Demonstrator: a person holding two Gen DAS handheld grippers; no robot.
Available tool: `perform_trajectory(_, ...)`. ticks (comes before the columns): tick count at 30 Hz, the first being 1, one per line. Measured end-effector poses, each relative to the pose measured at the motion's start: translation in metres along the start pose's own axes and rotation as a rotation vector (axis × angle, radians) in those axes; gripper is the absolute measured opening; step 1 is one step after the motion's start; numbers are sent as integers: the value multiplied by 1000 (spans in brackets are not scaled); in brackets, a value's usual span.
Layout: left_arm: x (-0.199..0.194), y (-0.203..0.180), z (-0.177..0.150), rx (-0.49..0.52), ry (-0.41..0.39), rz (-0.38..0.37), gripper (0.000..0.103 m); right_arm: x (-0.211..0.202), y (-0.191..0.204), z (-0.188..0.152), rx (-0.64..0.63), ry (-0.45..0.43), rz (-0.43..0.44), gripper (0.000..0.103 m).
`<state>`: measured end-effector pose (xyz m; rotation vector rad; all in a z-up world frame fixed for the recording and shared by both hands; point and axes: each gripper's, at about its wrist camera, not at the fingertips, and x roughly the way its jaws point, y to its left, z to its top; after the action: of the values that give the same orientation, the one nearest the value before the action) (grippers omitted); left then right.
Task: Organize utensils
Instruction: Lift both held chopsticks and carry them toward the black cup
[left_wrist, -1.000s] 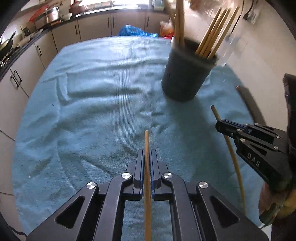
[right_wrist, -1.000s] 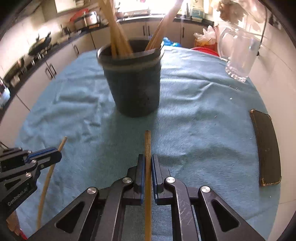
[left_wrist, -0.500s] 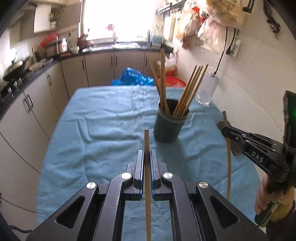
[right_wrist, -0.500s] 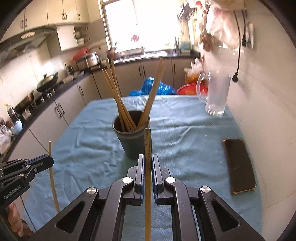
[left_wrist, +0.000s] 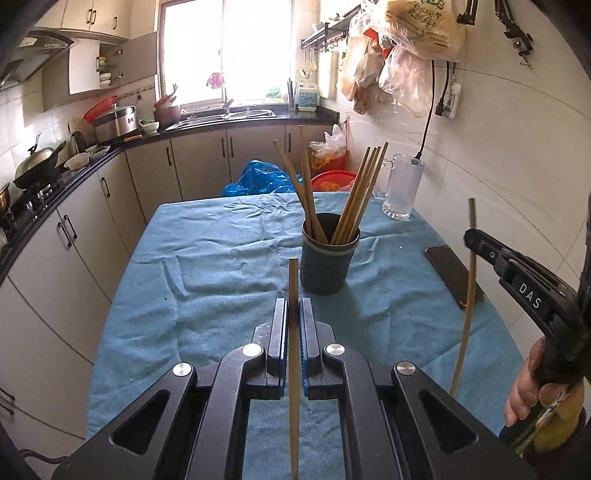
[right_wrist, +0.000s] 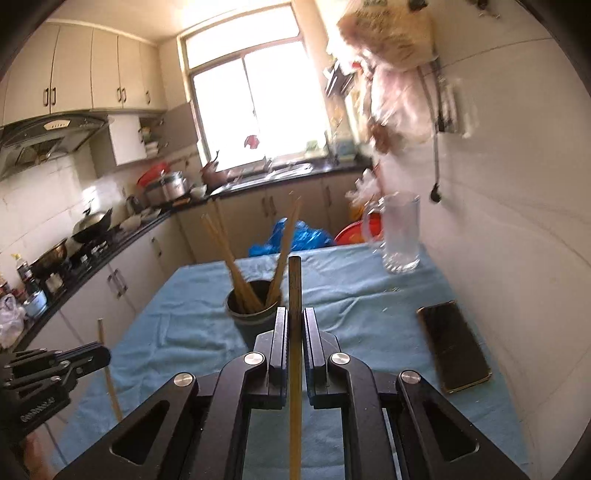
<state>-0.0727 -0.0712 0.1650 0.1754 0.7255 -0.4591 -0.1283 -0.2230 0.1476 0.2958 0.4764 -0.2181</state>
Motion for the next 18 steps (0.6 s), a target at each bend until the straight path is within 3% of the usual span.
perform_trajectory(5,-3,-1,-2,-1,-4,15,5,-8,-9,-6,14,-35,-45,8)
perform_trajectory(18,-23,-9,-7,26,-45,50,5,-21,-11,-6,34,-25,-25,8)
